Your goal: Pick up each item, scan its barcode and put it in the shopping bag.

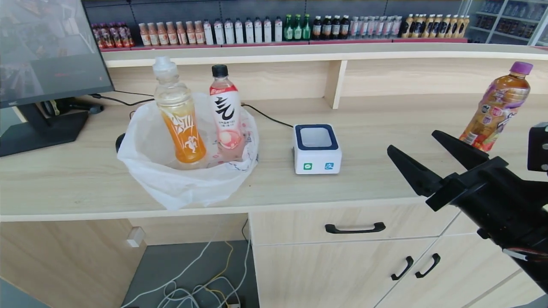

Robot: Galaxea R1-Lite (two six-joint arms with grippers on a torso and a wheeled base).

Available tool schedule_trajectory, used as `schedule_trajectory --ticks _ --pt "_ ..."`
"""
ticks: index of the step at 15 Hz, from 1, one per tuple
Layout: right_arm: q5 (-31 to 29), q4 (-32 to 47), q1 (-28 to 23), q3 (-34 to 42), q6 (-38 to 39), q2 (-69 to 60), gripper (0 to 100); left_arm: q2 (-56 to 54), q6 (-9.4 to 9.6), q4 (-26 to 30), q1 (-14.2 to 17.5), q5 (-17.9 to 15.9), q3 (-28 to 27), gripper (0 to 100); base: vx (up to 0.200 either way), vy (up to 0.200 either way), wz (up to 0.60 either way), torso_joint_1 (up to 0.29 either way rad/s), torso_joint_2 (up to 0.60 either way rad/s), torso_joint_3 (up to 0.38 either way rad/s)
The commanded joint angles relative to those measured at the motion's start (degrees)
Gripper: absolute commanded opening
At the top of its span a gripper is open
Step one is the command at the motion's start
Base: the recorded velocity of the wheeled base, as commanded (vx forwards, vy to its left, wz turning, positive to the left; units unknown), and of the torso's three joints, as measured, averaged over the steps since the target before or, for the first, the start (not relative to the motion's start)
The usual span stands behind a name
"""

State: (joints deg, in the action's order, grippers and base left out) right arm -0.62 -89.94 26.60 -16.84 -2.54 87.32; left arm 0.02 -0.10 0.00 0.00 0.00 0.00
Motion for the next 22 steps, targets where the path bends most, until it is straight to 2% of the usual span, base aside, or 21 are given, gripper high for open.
schedule_trajectory --ticks 1,13,20,22 --pt "0.01 -0.06 0.03 -0.66 -0.01 1.01 100 -0.02 0.01 0.00 0.00 0.00 0.00 100 0.000 -0.200 0.00 -0.002 0.01 0.002" --pt "0.01 -0.06 0.12 -0.74 -0.01 3.03 100 -0.02 0.01 0.00 0.00 0.00 0.00 100 0.000 -0.200 0.00 0.003 0.00 0.003" --pt "-0.08 -0.06 -0.76 -3.82 -0.01 6.99 100 -0.02 0.01 0.00 0.00 0.00 0.00 100 0.000 -0.200 0.00 0.003 0.00 0.004" --pt "0.01 -0.06 -1.46 -5.49 -0.01 9.09 100 -0.02 0.01 0.00 0.00 0.00 0.00 100 0.000 0.000 0.00 0.000 0.00 0.000"
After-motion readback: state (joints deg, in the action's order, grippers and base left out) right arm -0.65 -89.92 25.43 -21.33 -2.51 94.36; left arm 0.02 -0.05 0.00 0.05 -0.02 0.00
